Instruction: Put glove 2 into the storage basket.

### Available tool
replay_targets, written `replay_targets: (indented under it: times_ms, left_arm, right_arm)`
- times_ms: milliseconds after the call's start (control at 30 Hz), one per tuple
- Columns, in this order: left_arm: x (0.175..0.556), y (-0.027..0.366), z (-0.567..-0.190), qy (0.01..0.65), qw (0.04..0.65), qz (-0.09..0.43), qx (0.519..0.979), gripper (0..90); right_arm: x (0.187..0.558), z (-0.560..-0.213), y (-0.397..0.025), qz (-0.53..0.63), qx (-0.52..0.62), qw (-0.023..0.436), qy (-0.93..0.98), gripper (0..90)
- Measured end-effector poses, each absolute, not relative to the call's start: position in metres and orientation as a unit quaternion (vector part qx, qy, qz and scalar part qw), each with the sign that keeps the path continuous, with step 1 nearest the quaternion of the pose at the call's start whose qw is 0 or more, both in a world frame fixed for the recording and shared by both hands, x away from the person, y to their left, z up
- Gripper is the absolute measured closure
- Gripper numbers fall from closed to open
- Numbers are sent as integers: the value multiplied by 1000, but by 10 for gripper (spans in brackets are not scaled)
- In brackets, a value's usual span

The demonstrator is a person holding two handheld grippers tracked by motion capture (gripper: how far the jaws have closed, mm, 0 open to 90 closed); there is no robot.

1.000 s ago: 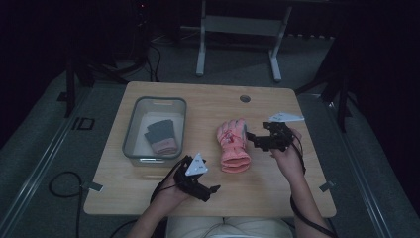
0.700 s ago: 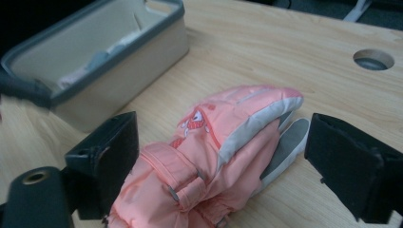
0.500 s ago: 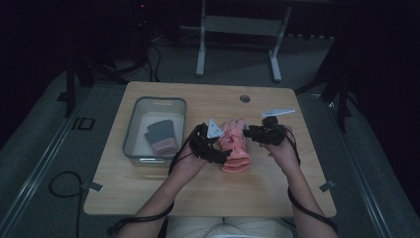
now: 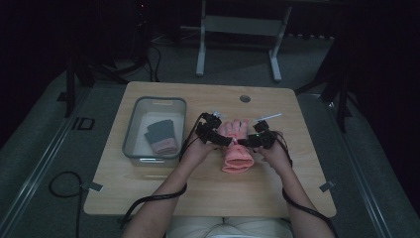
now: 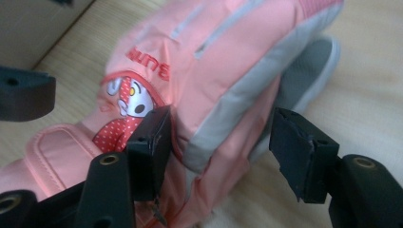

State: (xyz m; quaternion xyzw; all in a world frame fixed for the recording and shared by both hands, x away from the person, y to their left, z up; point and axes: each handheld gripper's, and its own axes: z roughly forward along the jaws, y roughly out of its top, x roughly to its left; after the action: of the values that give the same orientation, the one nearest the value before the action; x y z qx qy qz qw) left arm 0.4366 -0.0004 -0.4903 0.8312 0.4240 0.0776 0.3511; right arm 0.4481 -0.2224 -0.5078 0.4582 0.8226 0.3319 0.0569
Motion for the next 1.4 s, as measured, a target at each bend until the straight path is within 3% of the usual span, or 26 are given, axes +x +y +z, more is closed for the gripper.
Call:
replay_targets:
  times_ms: [100,167,233,433,633,767,1400]
  left_arm:
    - [439,-1,-496,430,343,76,832,148]
    - [449,-1,-517,451,327,23,830,172]
    - [449,-2,-521,449,331,17,830,221]
    - [461,0,-539,457,350,-65,815,357]
    - [463,-6,-542,453,368,-110,804,649]
    - [460,-8,-536,444,365,-100,812,752]
    - [440,18,-469,430,387,-37,815,785]
  right_arm:
    - [449,-513,-232,333,462,32,821,399]
    - [448,-514,-233,324,455,24,829,468]
    - [449,-515,-230,318,452,21,833,497]
    - [446,-520,-227,322,453,25,831,537]
    - [442,-524,-231,347,448,35,824,614]
    - [438,-522,-230,352,454,41,818,650]
    - [428,-472,-214,410,431,56,802,694]
